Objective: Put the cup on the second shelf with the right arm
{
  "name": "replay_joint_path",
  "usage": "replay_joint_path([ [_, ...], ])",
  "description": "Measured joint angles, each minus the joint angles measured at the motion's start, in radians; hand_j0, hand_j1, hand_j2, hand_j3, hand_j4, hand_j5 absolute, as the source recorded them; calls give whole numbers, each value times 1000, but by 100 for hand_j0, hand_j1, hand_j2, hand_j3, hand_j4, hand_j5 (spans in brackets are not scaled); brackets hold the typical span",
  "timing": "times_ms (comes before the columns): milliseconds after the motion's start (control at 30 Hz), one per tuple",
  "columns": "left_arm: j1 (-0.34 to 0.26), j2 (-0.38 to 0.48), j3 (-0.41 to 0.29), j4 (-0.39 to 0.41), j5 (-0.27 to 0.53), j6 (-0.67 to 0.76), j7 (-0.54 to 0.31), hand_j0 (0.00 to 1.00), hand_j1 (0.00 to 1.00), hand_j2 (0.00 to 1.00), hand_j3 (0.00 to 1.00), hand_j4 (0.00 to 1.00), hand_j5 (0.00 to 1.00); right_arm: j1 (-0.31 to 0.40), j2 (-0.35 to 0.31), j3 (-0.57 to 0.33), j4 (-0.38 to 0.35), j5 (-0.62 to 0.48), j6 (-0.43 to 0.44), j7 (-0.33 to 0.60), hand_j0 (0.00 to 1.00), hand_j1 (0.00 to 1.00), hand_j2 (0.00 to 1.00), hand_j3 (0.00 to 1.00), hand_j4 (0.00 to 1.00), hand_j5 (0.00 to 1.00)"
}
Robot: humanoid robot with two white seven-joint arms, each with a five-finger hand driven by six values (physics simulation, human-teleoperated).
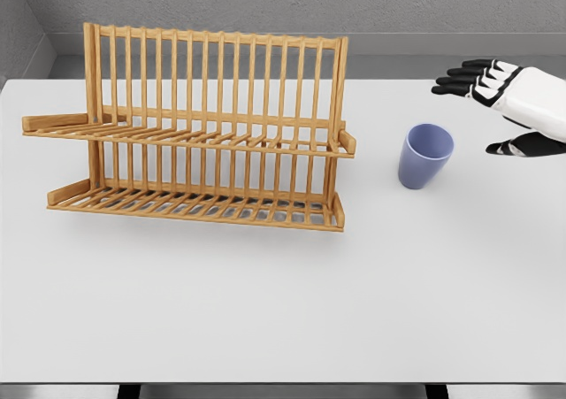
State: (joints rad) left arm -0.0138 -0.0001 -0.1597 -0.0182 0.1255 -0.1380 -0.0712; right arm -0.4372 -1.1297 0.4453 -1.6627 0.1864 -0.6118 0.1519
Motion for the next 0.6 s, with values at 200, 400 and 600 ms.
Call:
replay_joint_path([
  [200, 0, 0, 0, 0, 0, 0, 0, 100, 100, 100, 100, 100, 100, -5, 7, 4, 23, -9, 20, 4, 100, 100, 100, 100, 100, 100],
  [400, 0, 0, 0, 0, 0, 0, 0, 100, 100, 100, 100, 100, 100, -161, 70, 21, 58, -8, 198, 349, 100, 100, 100, 100, 100, 100],
  [600, 0, 0, 0, 0, 0, 0, 0, 100, 100, 100, 100, 100, 100, -357, 182, 238, 191, -8, 237, 444, 100, 100, 100, 100, 100, 100],
])
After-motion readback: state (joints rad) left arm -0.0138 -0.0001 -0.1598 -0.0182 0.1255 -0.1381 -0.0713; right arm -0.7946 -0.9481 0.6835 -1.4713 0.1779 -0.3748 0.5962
